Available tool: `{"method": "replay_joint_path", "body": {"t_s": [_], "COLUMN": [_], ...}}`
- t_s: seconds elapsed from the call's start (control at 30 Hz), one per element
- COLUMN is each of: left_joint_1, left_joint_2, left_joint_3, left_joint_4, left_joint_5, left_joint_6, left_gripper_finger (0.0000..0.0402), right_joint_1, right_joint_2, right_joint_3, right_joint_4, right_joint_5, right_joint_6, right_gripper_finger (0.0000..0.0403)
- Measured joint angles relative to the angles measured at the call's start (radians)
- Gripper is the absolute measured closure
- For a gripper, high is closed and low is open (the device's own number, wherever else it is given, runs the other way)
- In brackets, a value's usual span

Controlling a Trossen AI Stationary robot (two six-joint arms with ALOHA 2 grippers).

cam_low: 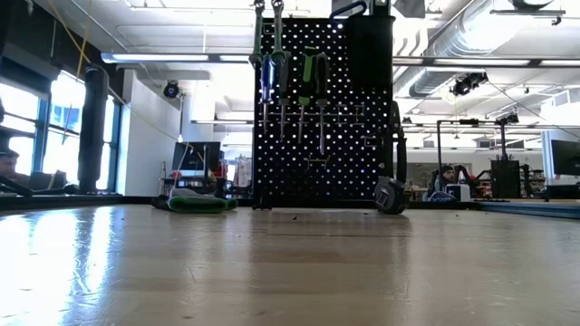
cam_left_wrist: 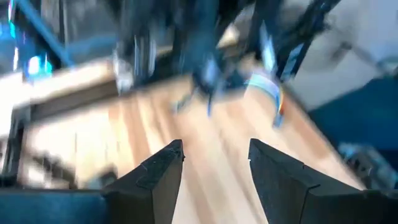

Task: Hang tools onto peg board
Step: Put the silver socket into the black bin on the pegboard

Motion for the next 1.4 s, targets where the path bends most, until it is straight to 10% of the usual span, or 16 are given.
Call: {"method": "replay_joint_path", "body": {"t_s": [0.5,0.97,1.4], "left_joint_1": [-0.009,-0.047,-0.119], "left_joint_2": [0.025,0.025,0.064], "left_joint_3": [-0.192,-0.468,-0.478], "left_joint_4": [-0.074,0.221,0.278], "left_joint_5": [-0.037,-0.031,-0.023], "left_joint_6": [0.010,-0.026,-0.045], "left_gripper_finger": [0.0225,0.0225,0.0225], "right_joint_1": [-0.120,-0.515,-0.852], "right_joint_2": [-0.144,-0.180,-0.085], "right_joint_3": [0.279,0.715,0.857], "right_joint_4": [-0.139,-1.030,-1.329], "right_joint_5": [-0.062,-0.405,-0.803], "right_joint_6": [-0.067,0.695,1.059], "right_gripper_finger": [0.0347,0.0347,0.0347]}}
